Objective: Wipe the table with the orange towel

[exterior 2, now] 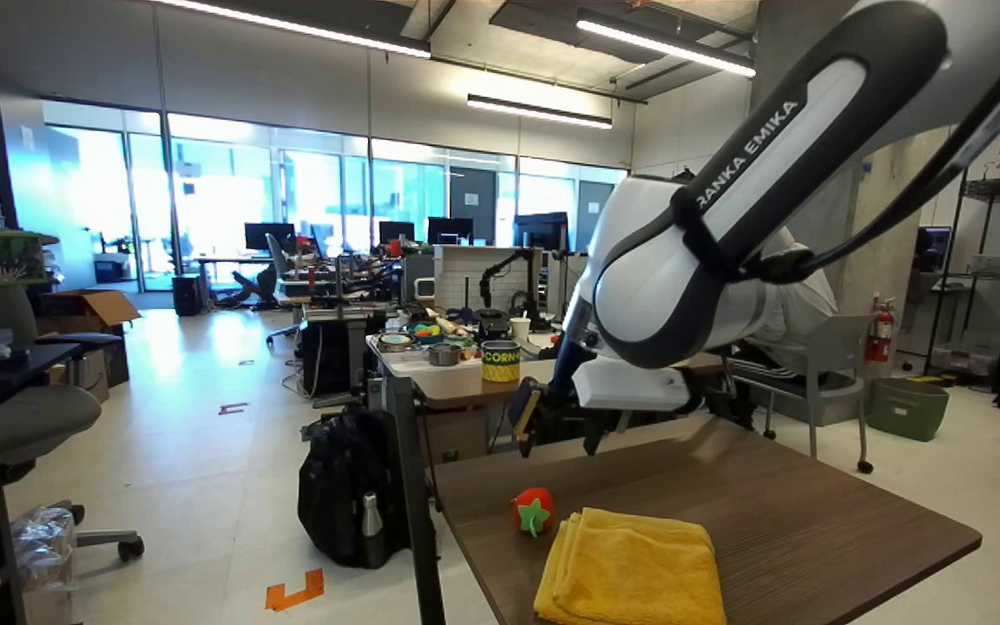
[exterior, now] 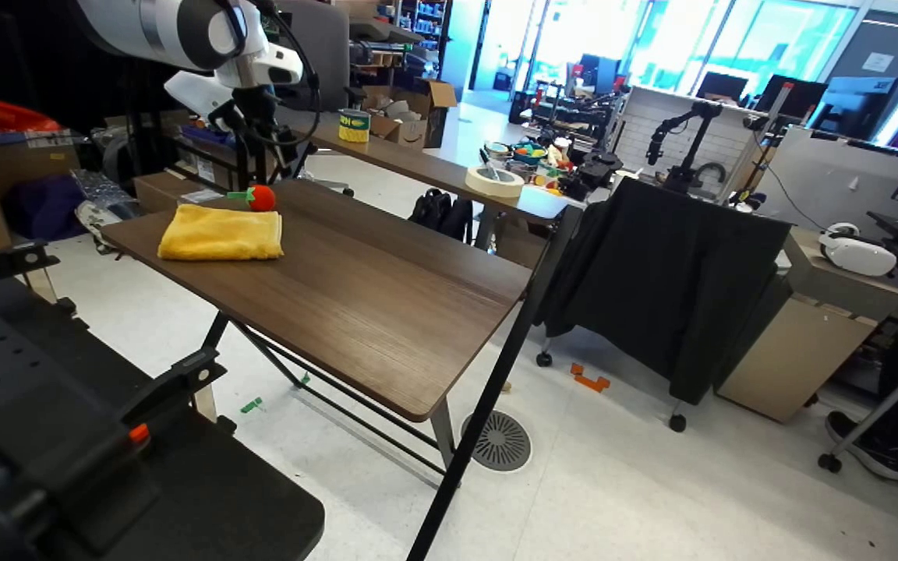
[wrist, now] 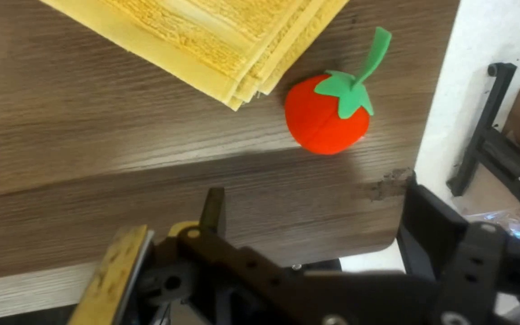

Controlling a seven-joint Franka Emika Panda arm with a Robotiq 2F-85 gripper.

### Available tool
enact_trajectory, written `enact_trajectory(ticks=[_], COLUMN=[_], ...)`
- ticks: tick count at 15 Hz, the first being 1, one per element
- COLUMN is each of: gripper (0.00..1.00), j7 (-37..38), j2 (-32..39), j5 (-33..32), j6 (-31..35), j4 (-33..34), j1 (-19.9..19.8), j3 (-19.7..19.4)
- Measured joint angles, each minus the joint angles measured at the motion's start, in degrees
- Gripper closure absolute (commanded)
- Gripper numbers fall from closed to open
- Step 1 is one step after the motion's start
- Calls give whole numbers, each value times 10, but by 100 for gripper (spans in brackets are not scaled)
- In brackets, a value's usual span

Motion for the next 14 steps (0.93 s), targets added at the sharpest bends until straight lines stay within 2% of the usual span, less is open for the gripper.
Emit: enact_trajectory(ticks=[6, 14], gripper=[0, 0], j7=[17, 17], j2=[96, 143], j5=[1, 16], j6=[-106, -207], j4=[124, 232], j1=[-1, -18], j3=[-8, 17])
